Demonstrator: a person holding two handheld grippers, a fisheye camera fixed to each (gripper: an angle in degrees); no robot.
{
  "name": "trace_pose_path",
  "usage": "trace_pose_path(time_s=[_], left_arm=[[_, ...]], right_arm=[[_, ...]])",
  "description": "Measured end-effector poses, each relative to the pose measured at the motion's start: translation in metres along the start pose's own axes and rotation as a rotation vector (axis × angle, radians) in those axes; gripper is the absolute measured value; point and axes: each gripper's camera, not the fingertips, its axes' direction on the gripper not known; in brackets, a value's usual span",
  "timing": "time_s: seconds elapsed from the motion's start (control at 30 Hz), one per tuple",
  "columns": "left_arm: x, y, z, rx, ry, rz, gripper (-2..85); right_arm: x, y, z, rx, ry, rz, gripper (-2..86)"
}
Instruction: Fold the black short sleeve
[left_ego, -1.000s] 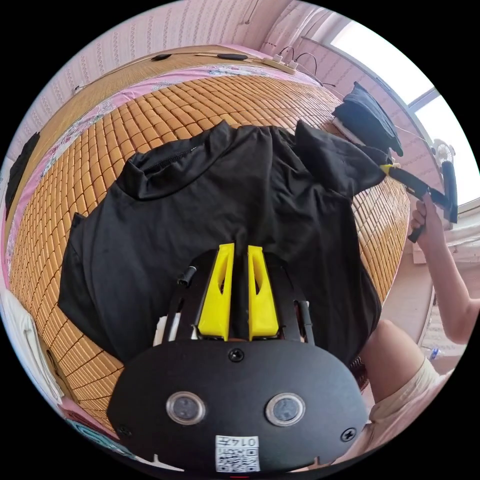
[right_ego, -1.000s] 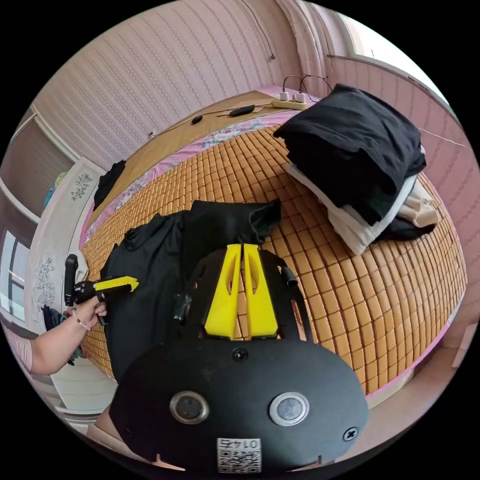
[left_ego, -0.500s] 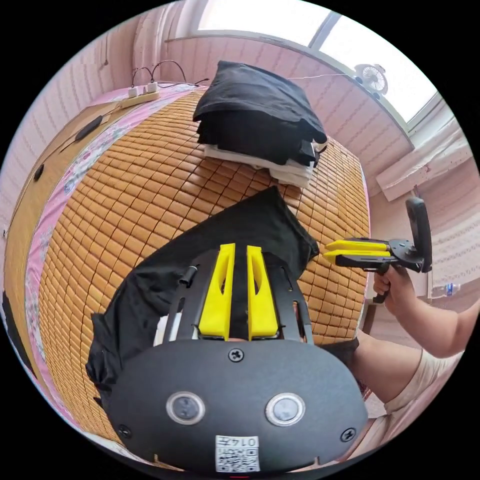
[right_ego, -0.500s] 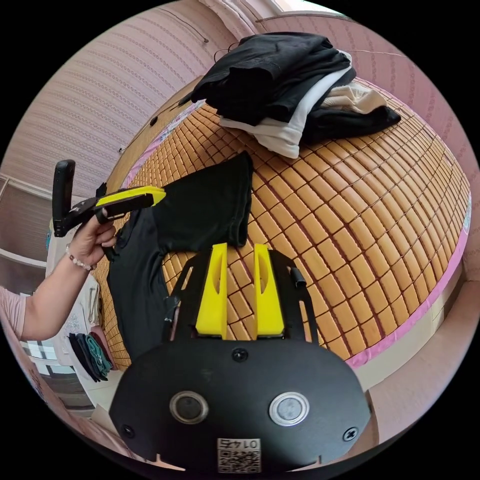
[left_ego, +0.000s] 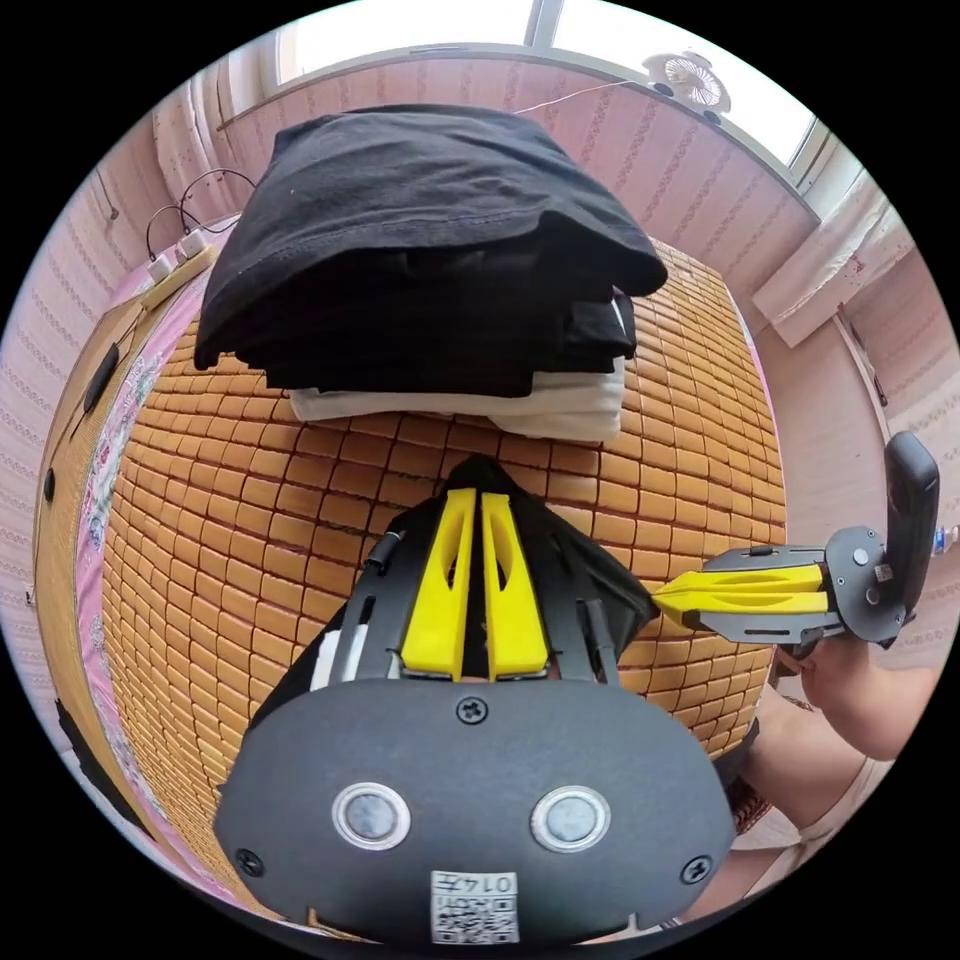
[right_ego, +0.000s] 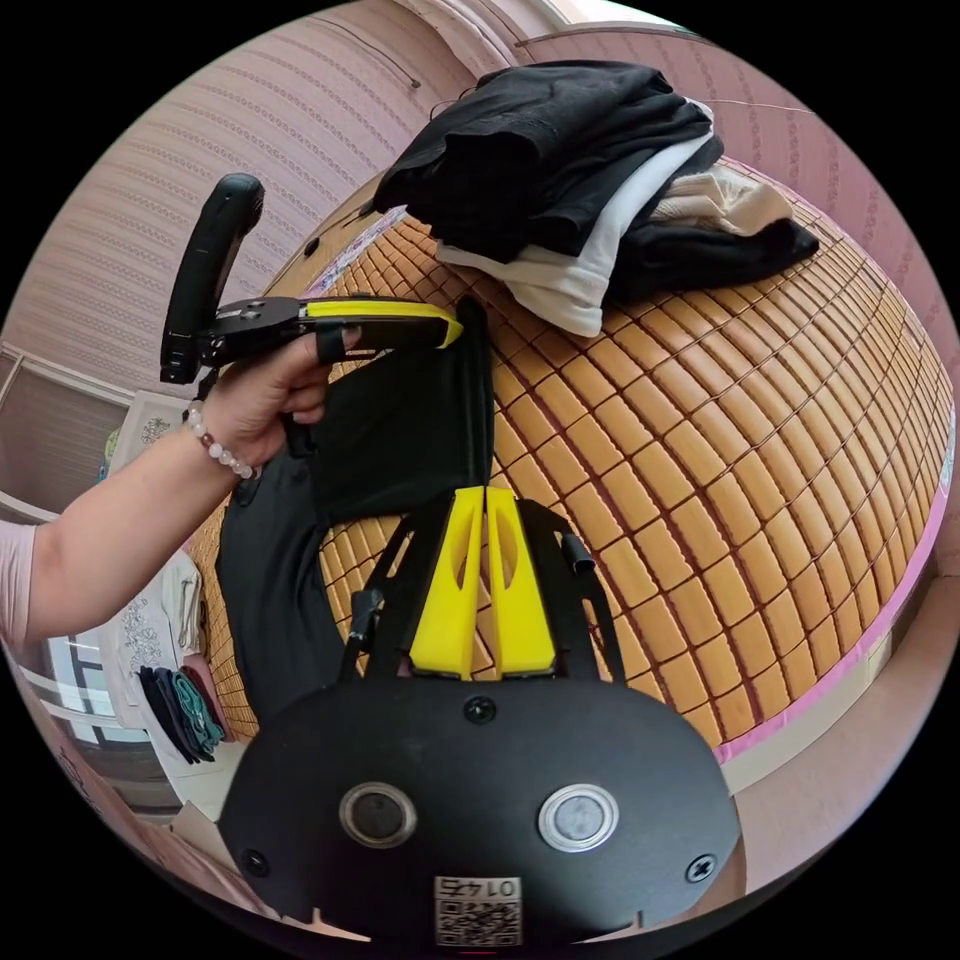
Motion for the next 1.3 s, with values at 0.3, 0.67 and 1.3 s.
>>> trace_pose_path(time_s=[0.3, 0.67, 1.3], left_arm=[[-0.018, 0.009, -0.008, 0.027, 0.000, -0.064, 0.7], [-0.037, 0.205, -0.088, 0.008, -0.045, -0.296, 1.2], [-0.015, 0.437, -0.083, 0.035, 0.021, -0.761, 3.4]], right_arm=[[-0.013, -0.039, -0.018, -0.013, 0.035, -0.043, 1.2], [-0.142, -0.009, -0.056, -0.214, -0.056, -0.407, 5.7], [-0.243, -0.103, -0.122, -0.355, 0.134, -0.451, 2.7]])
